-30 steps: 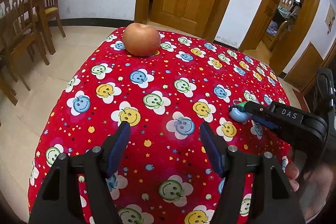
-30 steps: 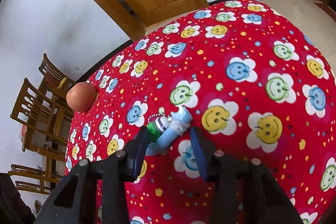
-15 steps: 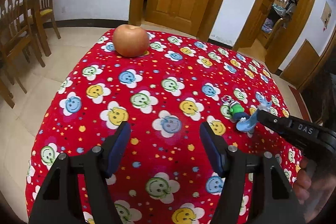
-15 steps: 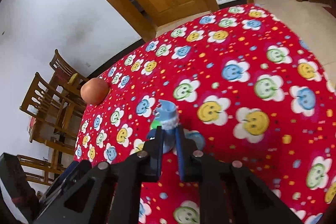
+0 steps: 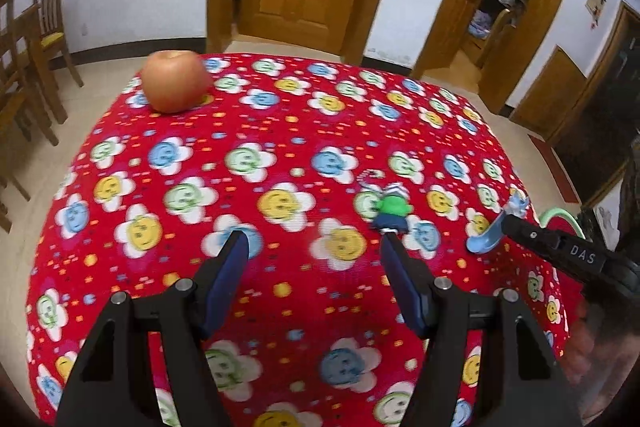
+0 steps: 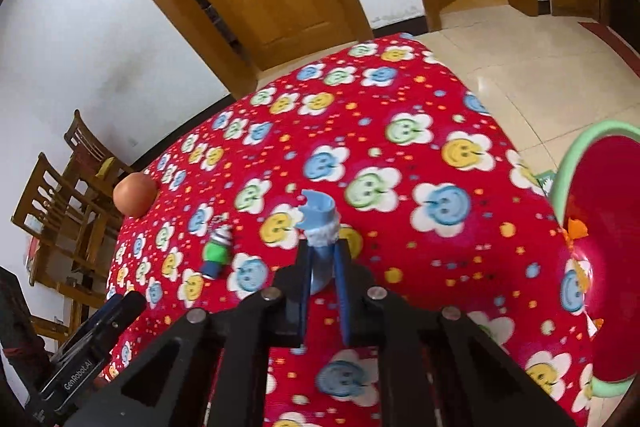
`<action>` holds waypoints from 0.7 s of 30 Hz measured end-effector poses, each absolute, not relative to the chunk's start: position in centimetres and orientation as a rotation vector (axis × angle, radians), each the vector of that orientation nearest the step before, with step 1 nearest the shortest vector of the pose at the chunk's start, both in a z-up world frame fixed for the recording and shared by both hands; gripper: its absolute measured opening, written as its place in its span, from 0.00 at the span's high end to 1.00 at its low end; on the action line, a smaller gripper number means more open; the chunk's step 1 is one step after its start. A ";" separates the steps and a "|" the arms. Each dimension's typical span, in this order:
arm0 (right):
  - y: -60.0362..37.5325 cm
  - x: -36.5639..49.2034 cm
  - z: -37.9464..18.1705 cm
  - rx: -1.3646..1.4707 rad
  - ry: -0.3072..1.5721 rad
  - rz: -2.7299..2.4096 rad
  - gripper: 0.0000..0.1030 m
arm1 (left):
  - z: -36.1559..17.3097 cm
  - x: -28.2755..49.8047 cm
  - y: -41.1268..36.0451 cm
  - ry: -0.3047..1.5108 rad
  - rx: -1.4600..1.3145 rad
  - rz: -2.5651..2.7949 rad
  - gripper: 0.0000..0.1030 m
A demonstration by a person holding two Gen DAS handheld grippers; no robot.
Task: Collect trash
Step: 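Grasp the small green figure toy with the left tool while the right tool holds the inhaler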
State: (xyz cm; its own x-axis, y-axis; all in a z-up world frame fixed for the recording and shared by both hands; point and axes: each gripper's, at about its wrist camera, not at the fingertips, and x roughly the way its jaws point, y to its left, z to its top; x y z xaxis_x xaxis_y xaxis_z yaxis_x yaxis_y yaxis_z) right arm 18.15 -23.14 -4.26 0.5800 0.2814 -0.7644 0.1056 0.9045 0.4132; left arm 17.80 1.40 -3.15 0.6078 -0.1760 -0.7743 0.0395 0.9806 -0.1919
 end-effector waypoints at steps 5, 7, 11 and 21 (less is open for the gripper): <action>-23.5 18.2 -4.8 0.431 0.959 0.089 0.75 | -3.6 19.3 -0.8 0.921 -0.128 -0.159 0.34; -23.6 18.3 -5.1 0.435 0.956 0.087 0.68 | -3.8 20.0 -1.6 0.922 -0.107 -0.173 0.34; -23.7 18.5 -5.6 0.445 0.963 0.083 0.67 | -4.3 20.9 -2.9 0.931 -0.080 -0.193 0.35; -23.4 19.1 -6.1 0.432 0.953 0.069 0.64 | -6.4 22.2 -4.1 0.972 -0.073 -0.222 0.63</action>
